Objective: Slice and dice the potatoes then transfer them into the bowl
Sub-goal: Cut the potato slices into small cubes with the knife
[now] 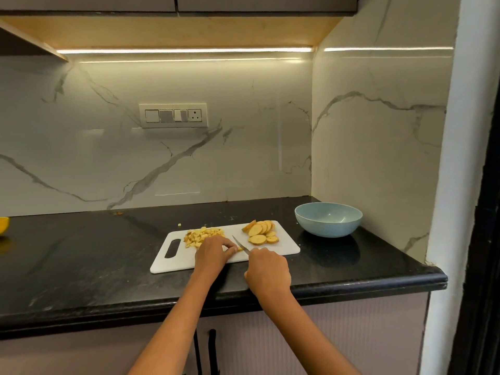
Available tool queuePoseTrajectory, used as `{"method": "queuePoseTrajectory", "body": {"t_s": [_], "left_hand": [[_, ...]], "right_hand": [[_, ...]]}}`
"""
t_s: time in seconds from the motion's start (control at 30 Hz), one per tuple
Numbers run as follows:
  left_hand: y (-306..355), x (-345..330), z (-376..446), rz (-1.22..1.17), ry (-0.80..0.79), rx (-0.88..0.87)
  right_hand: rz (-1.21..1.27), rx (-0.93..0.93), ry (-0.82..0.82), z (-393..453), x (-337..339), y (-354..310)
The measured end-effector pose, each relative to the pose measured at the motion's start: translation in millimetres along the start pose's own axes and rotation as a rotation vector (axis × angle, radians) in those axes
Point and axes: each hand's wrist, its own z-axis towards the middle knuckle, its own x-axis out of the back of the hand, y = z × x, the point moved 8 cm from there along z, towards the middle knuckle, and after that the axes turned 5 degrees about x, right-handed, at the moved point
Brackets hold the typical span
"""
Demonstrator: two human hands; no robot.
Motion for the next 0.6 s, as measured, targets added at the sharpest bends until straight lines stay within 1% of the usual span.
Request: {"method": "queuePoseTrajectory", "body": {"t_s": [0.23, 0.4, 0.5, 0.6], "left_hand": [[10, 0, 6, 0.09, -0.061, 0.018], [7, 1, 3, 0.085, -0.018, 0.009], [3, 1, 1, 0.046, 0.004, 0.002], [1, 0, -2, 0.002, -0.007, 0.013]], "right_hand": [[-0.093, 0.039, -0.003, 6, 1, -13], [-0.154, 0.077, -0.019, 1, -4, -15], [-0.12, 0.048, -0.032, 5, -2, -8], [-0.021, -0.017, -0.008, 7, 2, -1]]}}
